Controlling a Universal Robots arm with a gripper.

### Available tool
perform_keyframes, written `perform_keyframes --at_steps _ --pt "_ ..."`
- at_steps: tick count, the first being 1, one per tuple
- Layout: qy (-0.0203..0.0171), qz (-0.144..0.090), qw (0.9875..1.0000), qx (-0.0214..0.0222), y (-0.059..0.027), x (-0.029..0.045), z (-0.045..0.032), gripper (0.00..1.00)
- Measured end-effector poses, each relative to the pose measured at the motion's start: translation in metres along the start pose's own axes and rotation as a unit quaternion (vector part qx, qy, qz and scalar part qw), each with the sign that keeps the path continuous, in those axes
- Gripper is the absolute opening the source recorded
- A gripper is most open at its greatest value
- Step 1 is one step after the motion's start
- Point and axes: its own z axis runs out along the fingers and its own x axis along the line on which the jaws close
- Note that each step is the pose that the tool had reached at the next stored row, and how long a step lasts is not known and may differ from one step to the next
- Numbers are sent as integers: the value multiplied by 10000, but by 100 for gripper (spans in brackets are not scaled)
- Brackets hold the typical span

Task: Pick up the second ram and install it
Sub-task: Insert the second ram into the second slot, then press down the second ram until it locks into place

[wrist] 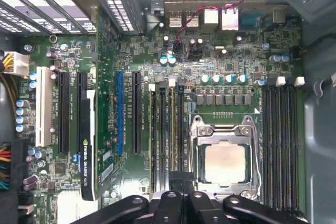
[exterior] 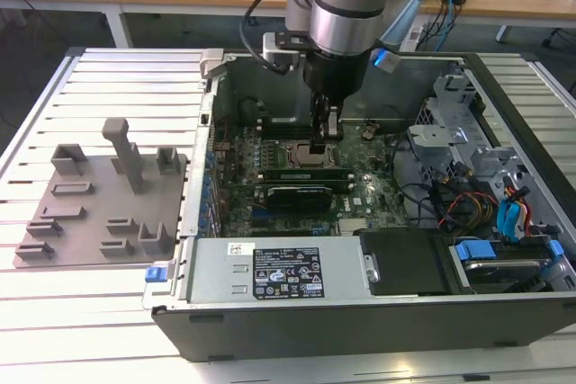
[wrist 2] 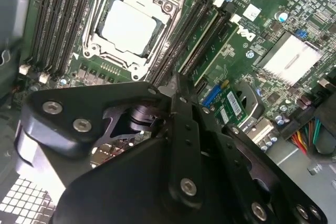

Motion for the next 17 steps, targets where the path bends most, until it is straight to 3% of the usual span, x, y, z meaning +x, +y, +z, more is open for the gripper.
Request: perform_keyframes --at_steps 2,3,5,7,12,14,15,17 --pt "1 0 10000 0 -8 0 0 10" --pt "0 1 10000 -8 -84 -1 17 10" --pt "1 0 10000 -32 -325 -3 91 10" --pt "1 0 10000 -34 -400 4 139 10" --pt "0 0 10000 -36 -451 29 342 10" --pt "6 -1 10000 -36 -454 30 385 10" --pt "2 -1 10000 -36 -455 28 399 10" --pt "-1 1 10000 -23 -446 29 319 10"
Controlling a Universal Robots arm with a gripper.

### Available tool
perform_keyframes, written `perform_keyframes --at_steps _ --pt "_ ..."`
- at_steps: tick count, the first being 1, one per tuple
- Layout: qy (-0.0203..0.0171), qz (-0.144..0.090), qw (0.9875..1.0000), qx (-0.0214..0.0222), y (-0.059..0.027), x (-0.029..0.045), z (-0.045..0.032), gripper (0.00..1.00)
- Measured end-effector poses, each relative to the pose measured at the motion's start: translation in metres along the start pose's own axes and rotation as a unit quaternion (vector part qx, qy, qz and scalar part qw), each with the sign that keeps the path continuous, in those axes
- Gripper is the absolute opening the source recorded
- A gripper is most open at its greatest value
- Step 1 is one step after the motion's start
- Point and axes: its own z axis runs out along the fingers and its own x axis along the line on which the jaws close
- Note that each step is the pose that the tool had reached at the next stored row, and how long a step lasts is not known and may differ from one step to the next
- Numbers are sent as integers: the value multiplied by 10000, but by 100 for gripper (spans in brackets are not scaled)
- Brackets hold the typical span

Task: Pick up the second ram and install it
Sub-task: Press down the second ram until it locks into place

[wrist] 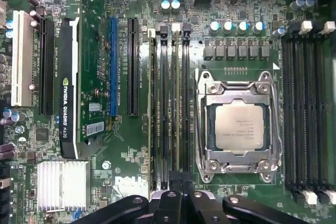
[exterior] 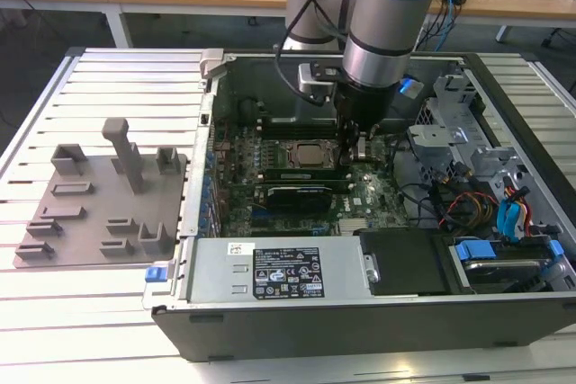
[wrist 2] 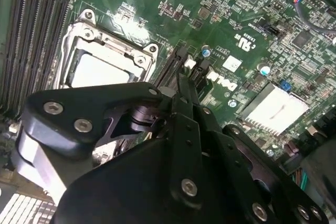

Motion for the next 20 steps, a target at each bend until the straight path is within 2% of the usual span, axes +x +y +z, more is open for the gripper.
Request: perform_keyframes --at_steps 3,4,7,9,10,11,14,17,18,19,20 --pt "1 -1 10000 24 118 3 -10 10" --pt "2 -1 10000 32 256 5 -4 10" --pt "2 0 10000 38 550 9 18 10" --pt "2 -1 10000 39 650 11 28 10" --pt "0 -1 10000 43 766 12 47 10" --pt "2 -1 10000 45 836 13 64 10" --pt "4 -1 10000 44 946 14 110 10" --pt "-5 0 10000 46 948 12 114 10" --pt "1 0 10000 34 855 13 90 10" --pt "-1 -1 10000 4 744 11 85 10" --pt "0 -1 10000 -16 606 10 78 10"
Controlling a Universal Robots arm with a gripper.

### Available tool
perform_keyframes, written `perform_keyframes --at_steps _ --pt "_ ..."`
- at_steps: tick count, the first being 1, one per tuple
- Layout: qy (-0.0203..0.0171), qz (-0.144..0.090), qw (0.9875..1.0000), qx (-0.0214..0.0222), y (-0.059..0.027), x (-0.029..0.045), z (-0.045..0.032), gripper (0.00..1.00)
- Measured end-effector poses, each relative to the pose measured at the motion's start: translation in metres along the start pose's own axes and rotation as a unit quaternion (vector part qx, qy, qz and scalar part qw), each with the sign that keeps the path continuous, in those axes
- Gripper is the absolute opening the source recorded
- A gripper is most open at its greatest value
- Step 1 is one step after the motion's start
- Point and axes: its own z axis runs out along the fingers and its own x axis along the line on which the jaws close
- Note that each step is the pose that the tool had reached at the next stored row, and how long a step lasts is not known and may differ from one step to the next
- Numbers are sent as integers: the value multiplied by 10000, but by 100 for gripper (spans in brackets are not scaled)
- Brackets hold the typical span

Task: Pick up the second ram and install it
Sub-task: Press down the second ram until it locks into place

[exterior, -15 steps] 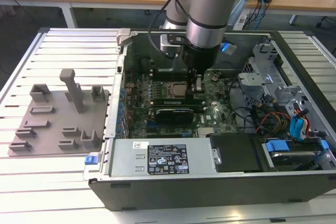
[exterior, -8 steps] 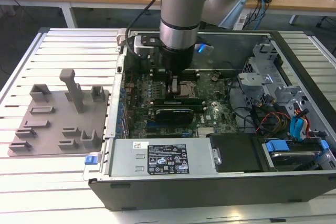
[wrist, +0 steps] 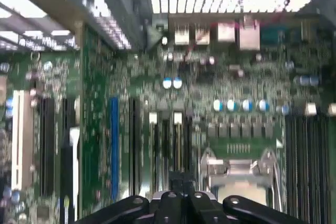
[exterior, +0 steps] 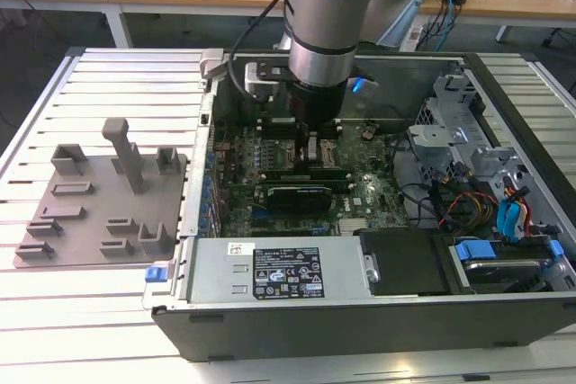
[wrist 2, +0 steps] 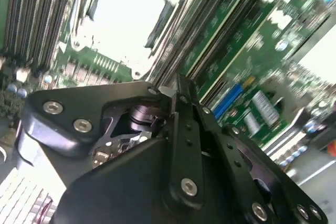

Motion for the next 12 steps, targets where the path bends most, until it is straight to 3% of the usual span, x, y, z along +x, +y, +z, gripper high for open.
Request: perform_keyframes --at_steps 1,3,4,7,12 --pt "0 -2 10000 -1 -53 -1 -14 10" --pt "0 0 10000 -1 -58 -1 -150 10" --pt "0 0 10000 -2 -54 1 -238 10" --pt "0 -1 10000 -1 -35 8 -610 10" --pt "0 -1 10000 -1 -34 9 -632 10"
